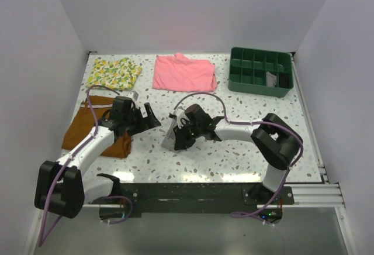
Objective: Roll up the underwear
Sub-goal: Roll the underwear to the center of the board.
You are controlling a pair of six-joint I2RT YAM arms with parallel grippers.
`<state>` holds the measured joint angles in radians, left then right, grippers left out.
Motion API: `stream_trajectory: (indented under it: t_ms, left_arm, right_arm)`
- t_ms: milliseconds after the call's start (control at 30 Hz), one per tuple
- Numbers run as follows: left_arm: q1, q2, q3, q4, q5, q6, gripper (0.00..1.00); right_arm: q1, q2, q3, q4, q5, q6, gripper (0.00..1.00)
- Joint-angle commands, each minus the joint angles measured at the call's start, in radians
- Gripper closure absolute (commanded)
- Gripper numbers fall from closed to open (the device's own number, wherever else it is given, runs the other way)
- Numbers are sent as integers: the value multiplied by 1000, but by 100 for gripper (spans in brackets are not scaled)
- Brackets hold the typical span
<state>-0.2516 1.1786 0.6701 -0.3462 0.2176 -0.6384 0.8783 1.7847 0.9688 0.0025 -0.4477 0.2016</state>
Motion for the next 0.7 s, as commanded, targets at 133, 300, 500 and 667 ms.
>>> stream_trajectory:
  t_ms: [133,300,500,667]
  left_arm:
    - [2,12,-23,107,84,42,0]
    - [2,9,-58,162,138,48,0]
    - [-2,1,-113,246,196,56,0]
    - [-23,30,-151,315,230,39,0]
  right_arm:
    - [-113,45,-38,138,-387,228,95]
    - [-189,103,-36,266,-511,364,95]
    - [-268,194,-19,340,-588,519,96]
    - [-283,231,31,170,-534,426,95]
